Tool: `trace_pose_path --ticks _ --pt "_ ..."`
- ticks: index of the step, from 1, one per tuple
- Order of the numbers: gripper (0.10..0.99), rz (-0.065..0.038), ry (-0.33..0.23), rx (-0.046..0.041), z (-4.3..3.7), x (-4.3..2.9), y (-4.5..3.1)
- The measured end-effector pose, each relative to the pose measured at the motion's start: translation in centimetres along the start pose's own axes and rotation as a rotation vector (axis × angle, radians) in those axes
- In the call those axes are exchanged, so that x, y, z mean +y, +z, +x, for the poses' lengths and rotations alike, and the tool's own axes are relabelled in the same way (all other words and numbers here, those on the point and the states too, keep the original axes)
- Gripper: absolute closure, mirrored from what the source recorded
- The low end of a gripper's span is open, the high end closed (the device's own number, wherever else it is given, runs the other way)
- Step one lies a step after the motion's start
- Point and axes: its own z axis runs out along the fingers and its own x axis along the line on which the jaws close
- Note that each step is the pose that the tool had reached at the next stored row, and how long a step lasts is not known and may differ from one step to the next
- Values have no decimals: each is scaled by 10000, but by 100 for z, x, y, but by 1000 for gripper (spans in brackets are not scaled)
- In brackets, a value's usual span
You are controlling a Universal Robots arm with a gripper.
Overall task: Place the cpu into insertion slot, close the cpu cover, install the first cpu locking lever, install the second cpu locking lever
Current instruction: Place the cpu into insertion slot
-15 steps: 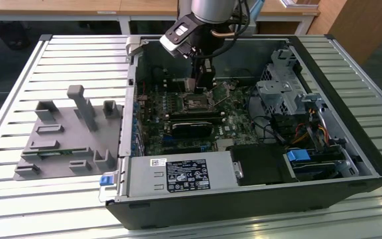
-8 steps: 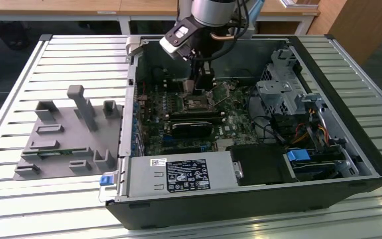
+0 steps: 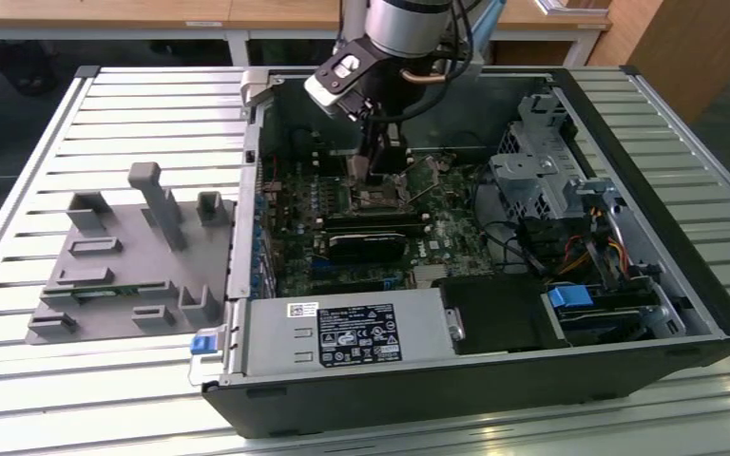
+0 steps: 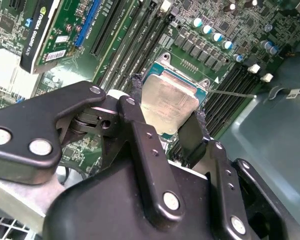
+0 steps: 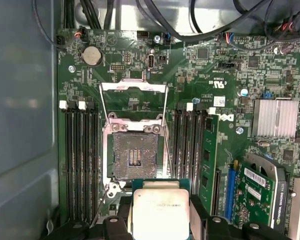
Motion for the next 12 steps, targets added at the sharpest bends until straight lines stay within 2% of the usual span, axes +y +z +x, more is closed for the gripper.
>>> trace_pose_path --ticks 6,12 --pt "549 9 -1 0 1 -46 40" --pt "549 73 -1 1 1 -47 86"
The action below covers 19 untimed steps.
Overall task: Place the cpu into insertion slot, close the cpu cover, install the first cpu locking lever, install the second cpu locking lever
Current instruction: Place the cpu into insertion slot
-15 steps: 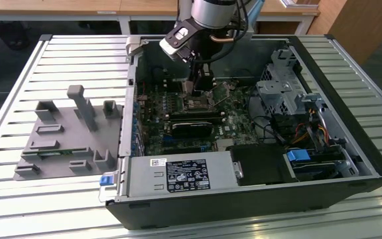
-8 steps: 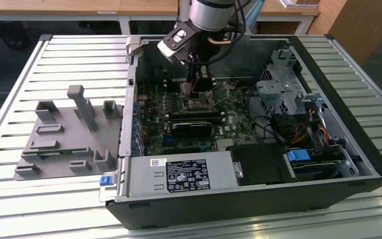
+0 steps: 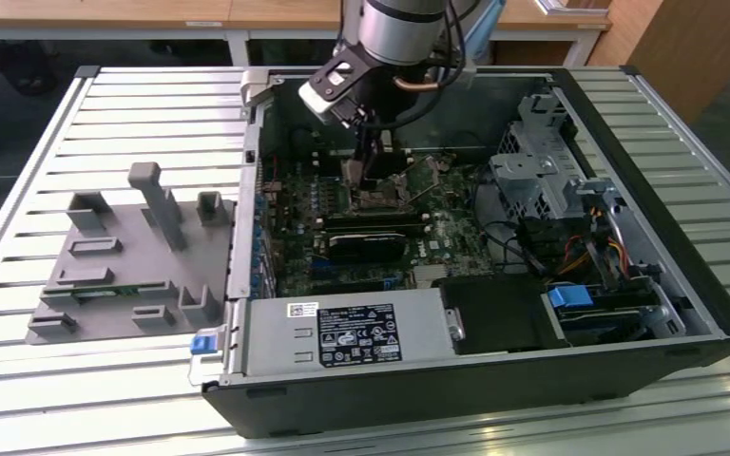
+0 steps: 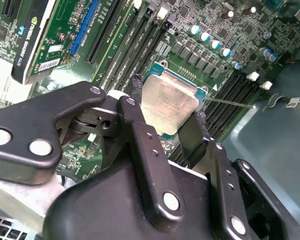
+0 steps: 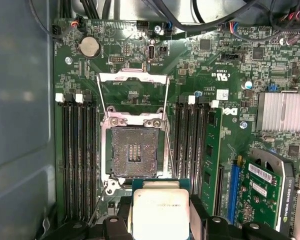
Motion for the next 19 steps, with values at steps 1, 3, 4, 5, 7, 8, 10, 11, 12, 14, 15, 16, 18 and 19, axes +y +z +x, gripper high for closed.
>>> trace_pose_path --ticks 1,3,4,5,7,8,10,11,12,14,15,16,18,19 --pt "549 16 0 1 0 1 8" --pt "549 50 0 1 0 3 23" --pt "549 64 0 1 0 3 31" --pt "549 77 0 1 0 4 38" --pt "549 107 0 0 0 6 53" --pt "549 123 0 1 0 7 60" --pt "549 151 0 2 0 9 75" --pt "549 163 0 3 0 9 82" --pt "549 173 0 3 0 10 89" --pt "549 196 0 4 0 11 103" --pt "549 206 0 3 0 10 110" --pt "549 213 -1 4 0 9 117" --pt "549 225 0 3 0 4 131" --pt "549 230 -1 3 0 3 139"
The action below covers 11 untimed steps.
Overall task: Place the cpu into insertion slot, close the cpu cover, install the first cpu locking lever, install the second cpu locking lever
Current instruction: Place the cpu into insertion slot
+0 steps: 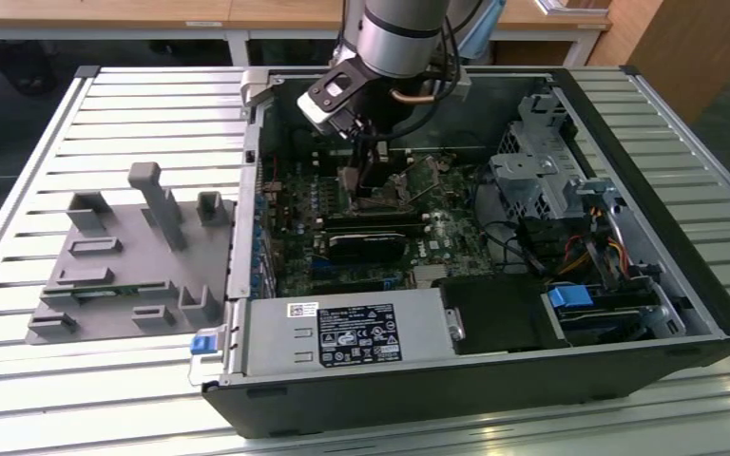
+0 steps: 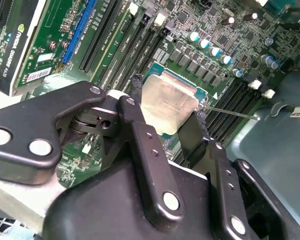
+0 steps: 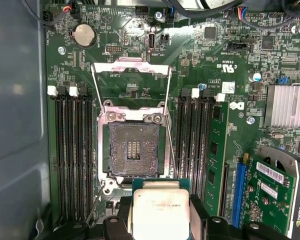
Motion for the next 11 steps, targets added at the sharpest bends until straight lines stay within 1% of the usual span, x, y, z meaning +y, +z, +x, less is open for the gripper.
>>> trace_pose_path --ticks 7,9,11 --pt "549 1 1 -4 0 0 9" --pt "549 -11 9 -51 1 0 12" --pt "549 -35 9 -61 1 0 13"
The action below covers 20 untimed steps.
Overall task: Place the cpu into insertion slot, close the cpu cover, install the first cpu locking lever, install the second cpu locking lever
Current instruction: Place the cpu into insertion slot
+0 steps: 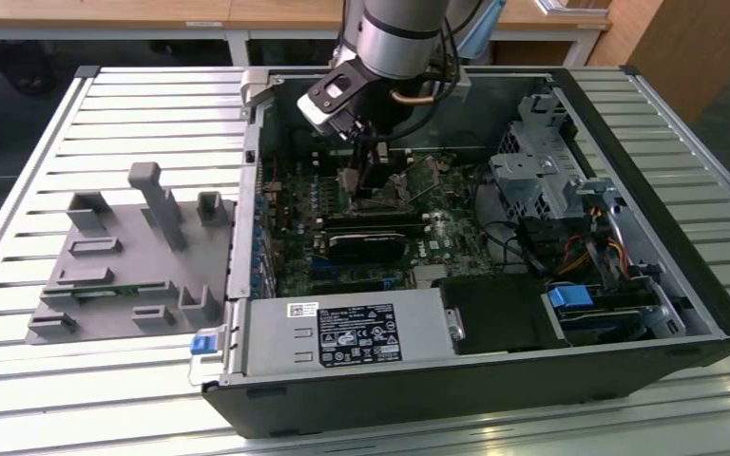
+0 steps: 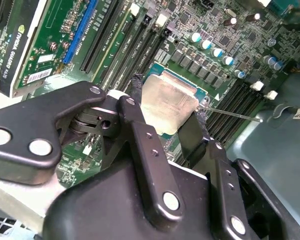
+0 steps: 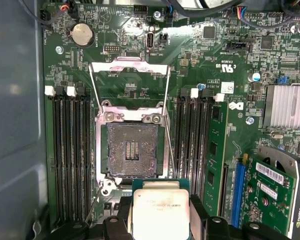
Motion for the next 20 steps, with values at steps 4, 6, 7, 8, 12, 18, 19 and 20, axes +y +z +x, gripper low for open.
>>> trace_pose_path --ticks 4,6,7,8,12,18,19,20 --pt "549 -332 -3 -4 1 2 9" --pt "549 -532 -2 -5 5 3 15" --pt "549 -715 0 -6 9 4 23" --pt "549 -744 0 -7 13 4 26" --pt "549 -796 0 -8 61 6 39" --pt "549 -967 -7 -11 126 12 68" --pt "549 -982 -9 -10 140 12 74" --pt "549 -986 -13 -12 152 14 78"
